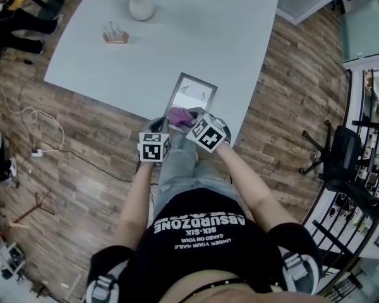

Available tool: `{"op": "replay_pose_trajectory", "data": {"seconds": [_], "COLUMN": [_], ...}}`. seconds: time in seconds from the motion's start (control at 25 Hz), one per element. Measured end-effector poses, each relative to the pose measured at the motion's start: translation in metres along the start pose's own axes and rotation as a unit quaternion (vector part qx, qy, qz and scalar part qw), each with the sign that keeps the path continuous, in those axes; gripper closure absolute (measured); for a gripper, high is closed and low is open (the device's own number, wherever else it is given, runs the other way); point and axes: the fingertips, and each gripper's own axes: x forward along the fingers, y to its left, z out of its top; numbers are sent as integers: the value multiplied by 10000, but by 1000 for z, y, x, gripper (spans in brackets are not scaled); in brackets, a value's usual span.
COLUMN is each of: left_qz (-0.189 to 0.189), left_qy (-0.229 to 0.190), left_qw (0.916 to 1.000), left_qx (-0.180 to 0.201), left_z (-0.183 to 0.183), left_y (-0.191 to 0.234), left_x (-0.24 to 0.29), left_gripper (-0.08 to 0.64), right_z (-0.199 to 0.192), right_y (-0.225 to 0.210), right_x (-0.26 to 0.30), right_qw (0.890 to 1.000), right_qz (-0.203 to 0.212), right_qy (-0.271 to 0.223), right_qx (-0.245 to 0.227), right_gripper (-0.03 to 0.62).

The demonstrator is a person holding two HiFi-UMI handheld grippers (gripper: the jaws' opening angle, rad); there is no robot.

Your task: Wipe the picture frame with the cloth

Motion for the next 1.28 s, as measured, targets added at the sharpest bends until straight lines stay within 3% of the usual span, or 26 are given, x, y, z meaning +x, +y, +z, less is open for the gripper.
{"op": "replay_pose_trajectory", "data": {"seconds": [0.36, 0.68, 1.08, 1.28], "left_qz": [19, 28, 31, 34], "left_qy": [8, 12, 7, 30], "left_qw": [10000, 9999, 9999, 9998], "left_qx": [70, 118, 169, 185], "left_z": [0, 0, 1, 0], "left_y": [-1, -1, 0, -2], "left_x": [0, 1, 1, 0], "left_gripper": [545, 546, 545, 546], "right_z": [-11, -27, -44, -44], "right_y": [1, 1, 0, -2], "right_x": [-9, -23, -34, -34], "right_qw": [9999, 9972, 9965, 9932], "right_qz": [12, -260, -531, -598], "right_qy": [162, 539, 551, 701], "right_qx": [-9, -453, -341, -718], "right_gripper": [453, 453, 453, 453]}}
